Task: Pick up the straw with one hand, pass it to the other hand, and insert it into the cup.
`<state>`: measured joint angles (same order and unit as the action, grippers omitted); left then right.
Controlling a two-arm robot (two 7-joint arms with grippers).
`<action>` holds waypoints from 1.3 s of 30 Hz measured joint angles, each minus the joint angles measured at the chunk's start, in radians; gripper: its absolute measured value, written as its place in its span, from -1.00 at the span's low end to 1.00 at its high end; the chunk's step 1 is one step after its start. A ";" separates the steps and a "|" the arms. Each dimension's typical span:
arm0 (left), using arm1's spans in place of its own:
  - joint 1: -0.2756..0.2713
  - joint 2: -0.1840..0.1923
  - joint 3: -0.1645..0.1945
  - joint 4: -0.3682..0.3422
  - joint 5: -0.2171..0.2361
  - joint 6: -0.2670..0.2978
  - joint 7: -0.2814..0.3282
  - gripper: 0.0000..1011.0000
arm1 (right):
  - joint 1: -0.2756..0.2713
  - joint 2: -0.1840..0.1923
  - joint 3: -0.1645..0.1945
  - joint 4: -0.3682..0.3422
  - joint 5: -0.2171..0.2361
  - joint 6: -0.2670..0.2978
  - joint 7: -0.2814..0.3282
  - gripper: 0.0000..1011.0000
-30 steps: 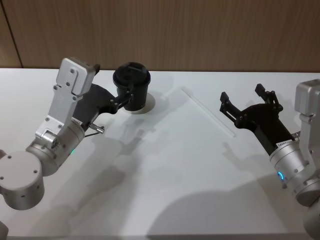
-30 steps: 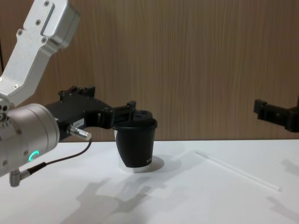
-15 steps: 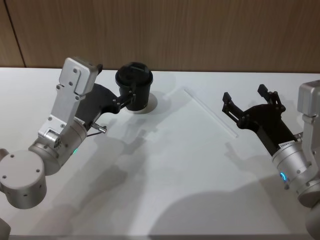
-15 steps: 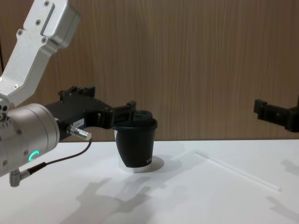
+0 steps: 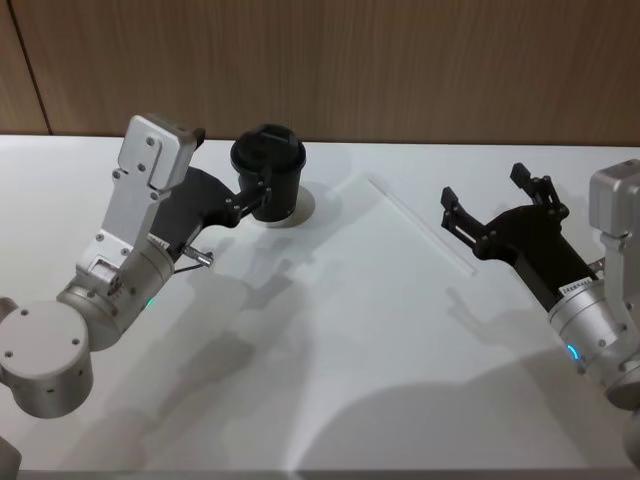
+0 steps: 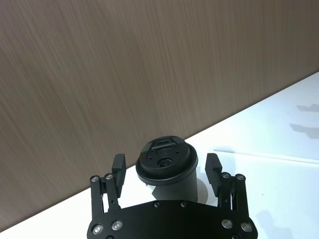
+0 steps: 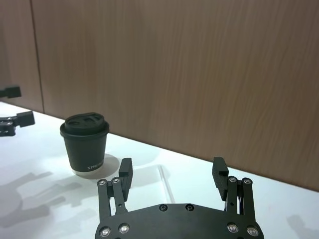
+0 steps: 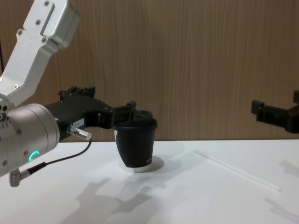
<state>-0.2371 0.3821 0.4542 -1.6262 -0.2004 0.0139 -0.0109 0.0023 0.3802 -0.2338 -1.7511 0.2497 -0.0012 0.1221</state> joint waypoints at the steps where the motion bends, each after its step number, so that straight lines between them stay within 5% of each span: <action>1: 0.000 0.000 0.000 0.000 0.000 0.000 0.000 0.98 | 0.001 0.004 0.000 0.001 -0.002 -0.003 0.006 0.98; 19: 0.000 0.000 0.000 0.000 0.000 0.000 0.000 0.98 | 0.017 0.110 0.009 0.010 0.019 -0.030 0.182 0.98; 30: 0.000 0.000 0.000 0.000 0.000 0.000 0.000 0.98 | 0.027 0.162 0.031 -0.001 0.100 0.049 0.271 0.98; 39: 0.000 0.000 0.000 0.000 0.000 0.000 0.000 0.98 | 0.054 0.185 0.033 -0.001 0.130 0.133 0.283 0.98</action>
<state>-0.2371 0.3822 0.4542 -1.6262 -0.2004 0.0139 -0.0109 0.0563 0.5652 -0.2009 -1.7525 0.3798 0.1322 0.4050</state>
